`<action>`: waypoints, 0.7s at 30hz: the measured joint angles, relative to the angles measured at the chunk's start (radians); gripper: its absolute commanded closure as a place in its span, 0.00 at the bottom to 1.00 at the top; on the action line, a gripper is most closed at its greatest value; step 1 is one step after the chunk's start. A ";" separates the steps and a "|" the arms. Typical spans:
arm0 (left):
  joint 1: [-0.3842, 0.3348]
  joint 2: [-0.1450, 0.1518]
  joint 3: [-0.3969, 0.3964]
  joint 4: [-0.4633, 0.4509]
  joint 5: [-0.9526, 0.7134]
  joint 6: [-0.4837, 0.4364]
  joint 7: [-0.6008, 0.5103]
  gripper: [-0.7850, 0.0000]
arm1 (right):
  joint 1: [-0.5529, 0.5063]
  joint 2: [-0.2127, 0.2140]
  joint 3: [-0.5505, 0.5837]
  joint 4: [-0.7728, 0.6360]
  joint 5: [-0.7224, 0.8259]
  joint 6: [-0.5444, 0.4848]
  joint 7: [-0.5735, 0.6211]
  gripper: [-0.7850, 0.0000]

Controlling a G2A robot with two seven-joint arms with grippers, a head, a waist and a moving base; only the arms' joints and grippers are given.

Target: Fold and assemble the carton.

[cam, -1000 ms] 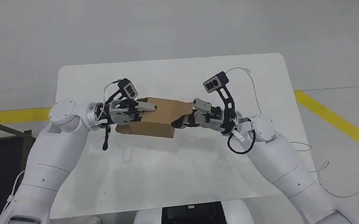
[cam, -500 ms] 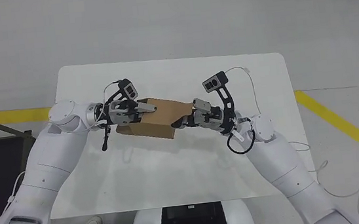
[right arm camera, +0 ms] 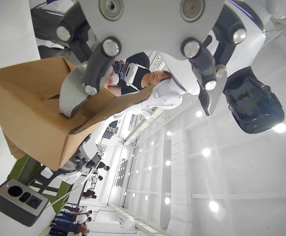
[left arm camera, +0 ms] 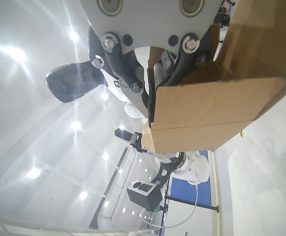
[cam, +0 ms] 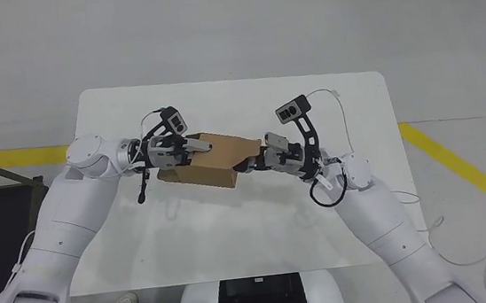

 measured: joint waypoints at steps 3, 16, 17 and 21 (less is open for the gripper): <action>-0.003 -0.001 0.003 0.007 0.017 0.007 -0.005 1.00 | -0.005 0.004 0.020 -0.002 0.003 0.003 0.003 0.00; -0.009 -0.005 -0.005 0.042 0.055 0.003 0.018 1.00 | -0.036 0.023 0.123 -0.024 -0.001 -0.019 -0.018 0.00; -0.009 -0.005 -0.006 0.044 0.056 0.003 0.017 1.00 | -0.039 0.024 0.134 -0.028 -0.007 -0.025 -0.026 0.00; -0.009 -0.005 -0.005 0.043 0.066 0.015 -0.010 1.00 | -0.037 0.033 0.169 -0.044 -0.112 -0.077 -0.065 0.00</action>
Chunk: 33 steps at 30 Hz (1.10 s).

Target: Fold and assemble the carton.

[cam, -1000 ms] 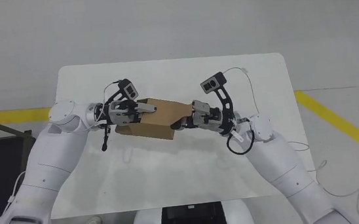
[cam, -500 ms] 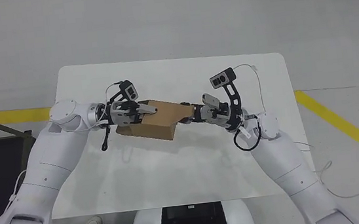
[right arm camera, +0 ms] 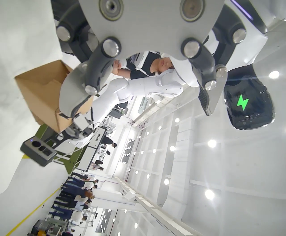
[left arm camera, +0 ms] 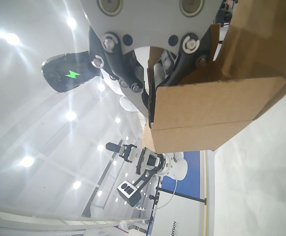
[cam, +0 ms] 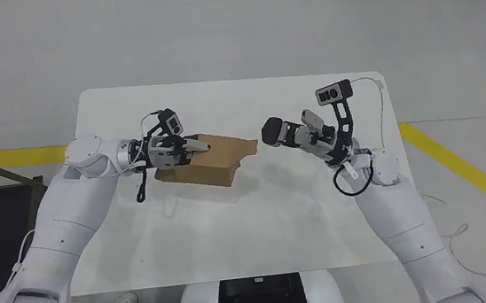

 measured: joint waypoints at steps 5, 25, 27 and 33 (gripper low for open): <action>-0.004 0.004 -0.003 -0.001 0.038 0.014 -0.017 1.00 | 0.014 0.012 0.016 -0.037 -0.223 -0.020 -0.048 0.00; 0.001 0.036 -0.008 -0.059 0.029 0.069 -0.106 1.00 | 0.063 0.044 0.006 -0.088 -0.787 -0.076 -0.134 0.00; -0.003 0.039 -0.004 -0.063 0.032 0.076 -0.106 1.00 | 0.054 0.046 -0.005 -0.106 -0.795 -0.081 -0.132 0.00; -0.022 0.041 0.008 -0.065 0.034 0.094 -0.106 1.00 | 0.024 0.053 -0.033 -0.158 -0.834 -0.092 -0.124 0.00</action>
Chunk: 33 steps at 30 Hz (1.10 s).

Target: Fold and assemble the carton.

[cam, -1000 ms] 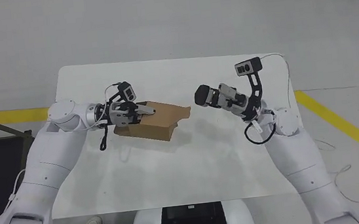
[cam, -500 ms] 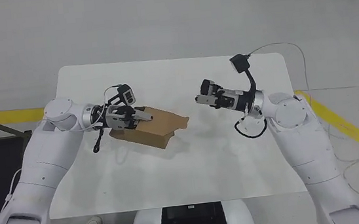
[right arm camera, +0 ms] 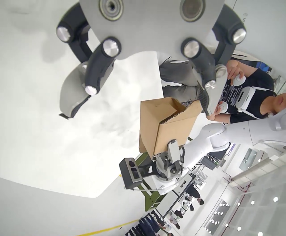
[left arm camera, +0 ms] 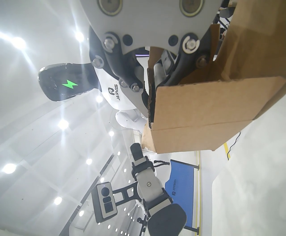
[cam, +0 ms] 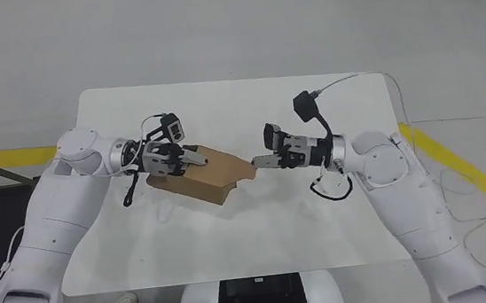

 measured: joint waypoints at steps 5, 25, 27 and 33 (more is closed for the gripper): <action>-0.010 -0.002 0.010 -0.005 -0.014 0.010 0.000 1.00 | -0.019 0.005 -0.014 -0.025 -0.039 0.005 -0.019 0.00; -0.020 -0.001 0.046 -0.011 -0.121 0.018 0.000 1.00 | -0.032 0.014 -0.080 -0.034 -0.065 0.007 -0.111 0.00; -0.022 0.000 0.049 -0.010 -0.124 0.018 0.000 1.00 | -0.029 0.014 -0.088 -0.035 -0.069 0.011 -0.118 0.00; -0.026 0.002 0.062 -0.013 -0.138 0.023 0.000 1.00 | -0.021 0.015 -0.104 -0.036 -0.092 0.020 -0.144 0.00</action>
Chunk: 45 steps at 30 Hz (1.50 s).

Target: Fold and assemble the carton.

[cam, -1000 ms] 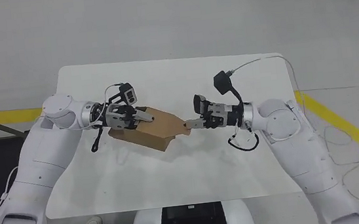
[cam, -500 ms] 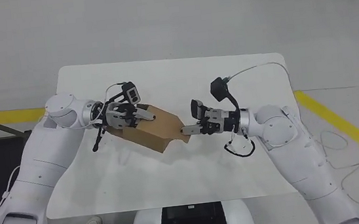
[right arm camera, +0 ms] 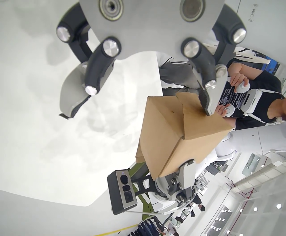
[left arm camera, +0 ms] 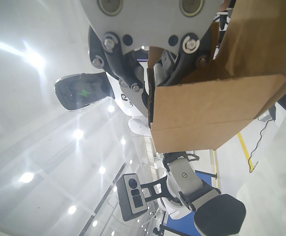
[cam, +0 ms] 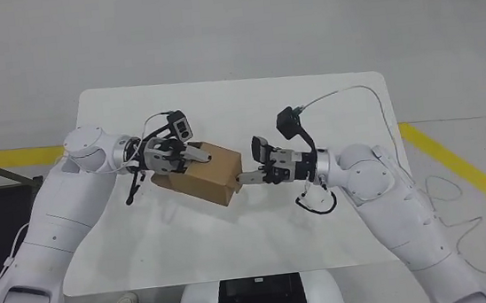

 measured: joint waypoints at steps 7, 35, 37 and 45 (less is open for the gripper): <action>-0.003 0.007 0.022 -0.003 -0.047 0.017 0.000 1.00 | -0.010 0.003 -0.012 -0.021 -0.065 0.006 -0.045 0.00; -0.049 0.048 0.132 -0.003 -0.179 0.011 0.000 1.00 | -0.025 0.012 -0.042 -0.087 -0.153 0.055 -0.144 0.00; -0.052 0.049 0.141 -0.004 -0.180 0.009 0.000 1.00 | -0.025 0.012 -0.043 -0.087 -0.153 0.059 -0.147 0.00; -0.073 0.051 0.172 0.016 -0.180 -0.005 0.000 1.00 | -0.023 0.015 -0.045 -0.085 -0.147 0.067 -0.154 0.00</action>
